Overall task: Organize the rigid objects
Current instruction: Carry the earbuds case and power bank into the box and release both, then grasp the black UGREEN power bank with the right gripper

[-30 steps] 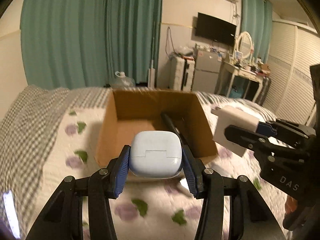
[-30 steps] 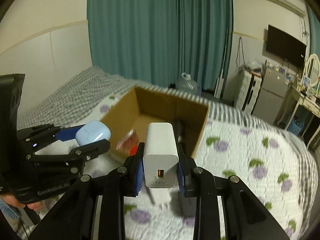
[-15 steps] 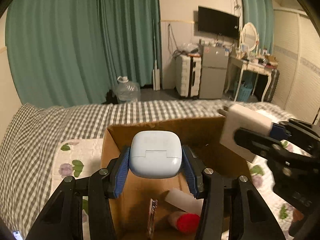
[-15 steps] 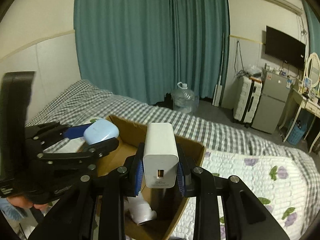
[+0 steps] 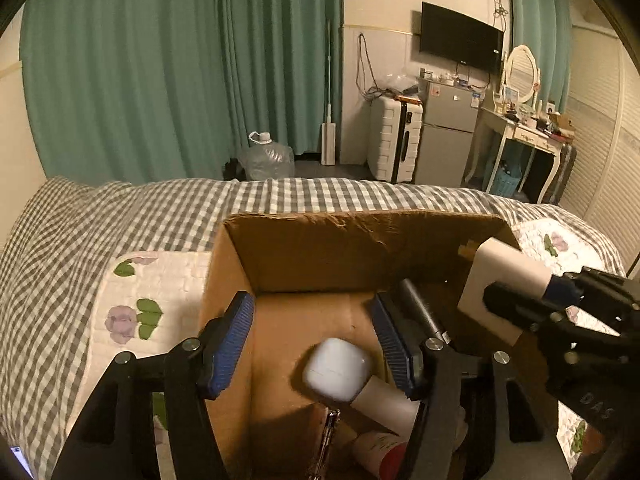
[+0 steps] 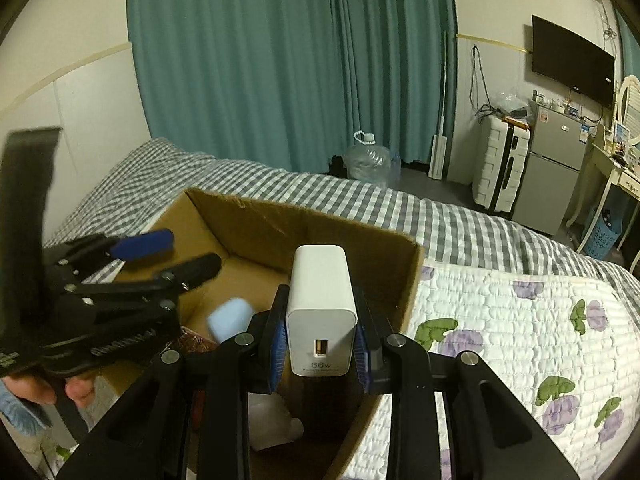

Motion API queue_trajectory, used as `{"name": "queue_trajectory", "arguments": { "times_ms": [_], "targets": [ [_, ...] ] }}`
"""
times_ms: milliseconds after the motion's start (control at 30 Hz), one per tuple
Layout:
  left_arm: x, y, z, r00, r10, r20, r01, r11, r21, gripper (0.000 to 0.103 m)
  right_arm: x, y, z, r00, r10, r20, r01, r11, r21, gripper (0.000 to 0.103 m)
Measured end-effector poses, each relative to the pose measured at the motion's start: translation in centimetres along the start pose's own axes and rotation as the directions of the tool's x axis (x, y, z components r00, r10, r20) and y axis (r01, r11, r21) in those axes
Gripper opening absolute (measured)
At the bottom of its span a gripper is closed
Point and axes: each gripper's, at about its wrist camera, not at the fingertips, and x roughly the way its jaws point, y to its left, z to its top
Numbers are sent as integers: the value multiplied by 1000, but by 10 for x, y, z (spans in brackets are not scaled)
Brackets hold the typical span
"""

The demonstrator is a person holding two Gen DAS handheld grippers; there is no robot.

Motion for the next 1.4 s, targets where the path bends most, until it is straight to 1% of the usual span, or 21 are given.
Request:
{"name": "queue_trajectory", "arguments": {
  "times_ms": [133,333,400,433,467,500,533,600,633,733,800,833,1000,1067,1233,1333,1400],
  "targets": [
    [-14,6,2,1000,1,24,-1,1000,0,64,9,9,3,1000,9,-25,-9,1000,-4,27],
    [-34,19,7,997,36,70,-36,999,5,64,37,26,11,996,21,-84,-22,1000,-16,27],
    [-41,25,5,996,51,80,-52,999,5,64,42,29,10,994,10,-106,-11,1000,-9,27],
    [-45,27,3,995,51,86,-51,999,3,64,42,31,9,993,-13,-118,12,1000,-11,29],
    [-49,30,0,995,45,92,-45,999,3,64,36,32,8,995,-27,-99,26,1000,-17,42],
    [-54,29,-1,995,45,94,-45,999,2,64,30,33,8,996,-36,-84,35,999,-20,61],
    [-58,29,-2,994,47,97,-47,999,1,64,19,32,10,997,-44,-63,43,999,-16,66],
    [-69,29,-4,993,46,105,-46,999,-2,64,2,31,12,998,-48,-39,48,999,-13,67],
    [-75,29,-5,993,46,107,-46,999,-3,64,-13,30,14,998,-64,-23,63,998,-12,67],
    [-94,29,-6,992,45,122,-44,999,-9,64,-45,31,20,996,-91,9,91,995,-34,75],
    [-112,23,-4,989,47,140,-47,999,-6,66,-75,32,22,992,-118,45,121,991,-58,85],
    [-123,22,-3,987,54,152,-54,999,-7,69,-85,33,23,990,-128,58,132,989,-64,87],
    [-170,12,1,976,62,210,-59,998,-20,71,-143,41,19,982,-150,115,160,984,-80,95],
    [-185,6,0,972,66,225,-64,998,-15,72,-163,43,16,980,-155,128,167,982,-90,96],
    [-202,-9,-11,971,61,229,-61,998,-9,73,-194,38,-2,977,-164,136,179,978,-103,99],
    [-200,-17,-22,975,63,212,-63,998,-8,73,-198,30,-18,979,-166,120,178,979,-99,99],
    [-191,-21,-37,979,73,191,-72,997,-15,73,-196,22,-31,981,-163,102,173,980,-96,99]
  ]
}}
